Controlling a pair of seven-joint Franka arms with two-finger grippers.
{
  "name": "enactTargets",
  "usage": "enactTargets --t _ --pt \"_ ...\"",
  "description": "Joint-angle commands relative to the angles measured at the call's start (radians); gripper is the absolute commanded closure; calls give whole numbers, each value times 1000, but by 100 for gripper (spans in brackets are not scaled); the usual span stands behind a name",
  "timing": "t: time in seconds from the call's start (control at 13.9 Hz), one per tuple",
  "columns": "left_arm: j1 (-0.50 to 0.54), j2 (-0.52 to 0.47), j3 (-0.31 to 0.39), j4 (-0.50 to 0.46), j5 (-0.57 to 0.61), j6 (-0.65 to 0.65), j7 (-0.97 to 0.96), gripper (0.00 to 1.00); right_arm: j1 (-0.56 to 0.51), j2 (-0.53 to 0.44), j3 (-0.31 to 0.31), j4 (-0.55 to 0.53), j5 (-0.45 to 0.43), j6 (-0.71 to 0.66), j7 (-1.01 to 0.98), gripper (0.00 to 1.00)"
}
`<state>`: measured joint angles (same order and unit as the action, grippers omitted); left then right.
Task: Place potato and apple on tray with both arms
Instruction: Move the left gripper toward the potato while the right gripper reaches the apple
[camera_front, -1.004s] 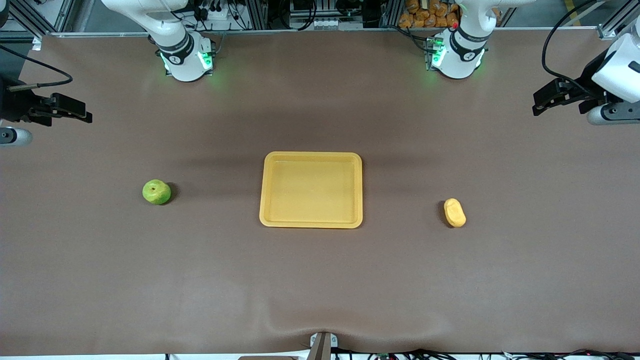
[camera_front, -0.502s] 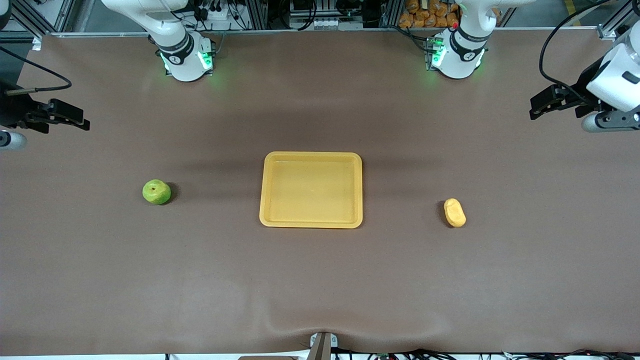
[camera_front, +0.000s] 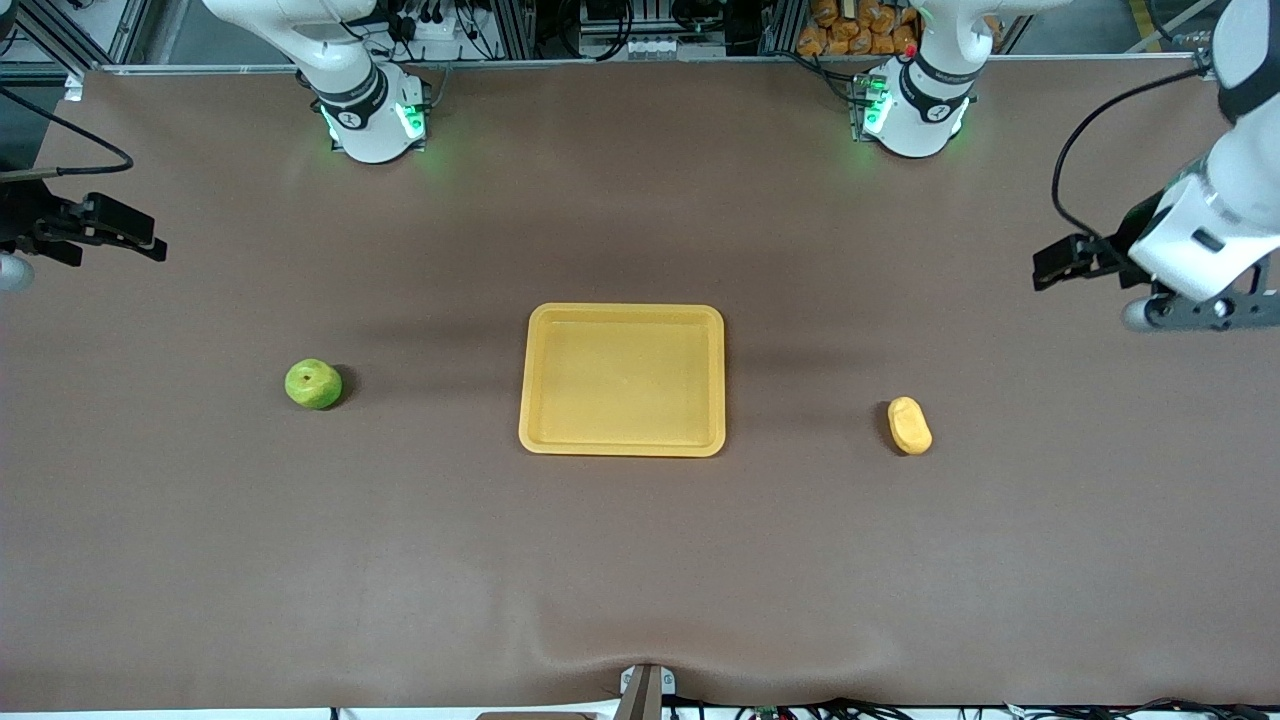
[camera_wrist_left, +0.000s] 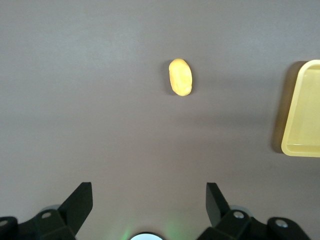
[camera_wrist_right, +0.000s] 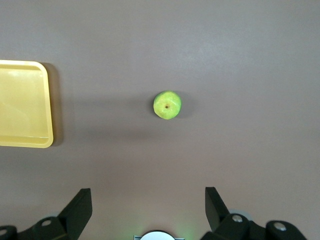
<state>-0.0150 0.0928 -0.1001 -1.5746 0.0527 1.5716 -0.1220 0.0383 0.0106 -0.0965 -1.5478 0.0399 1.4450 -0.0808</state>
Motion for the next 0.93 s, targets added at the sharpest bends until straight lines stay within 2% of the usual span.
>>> enactTargets --t 0.0,0.29,0.57,0.86 --pt "-6 54 3 18 -7 28 -24 0 -11 -28 6 -32 -14 22 -7 0" --pt "-5 137 0 16 -7 113 -27 0 0 -3 8 -38 0 -11 -8 0" --pt "-22 217 0 13 -8 175 -131 0 -3 63 12 -54 0 56 -13 0" --pt "-25 269 0 -44 -8 301 -148 0 -8 43 11 -239 44 233 -74 0"
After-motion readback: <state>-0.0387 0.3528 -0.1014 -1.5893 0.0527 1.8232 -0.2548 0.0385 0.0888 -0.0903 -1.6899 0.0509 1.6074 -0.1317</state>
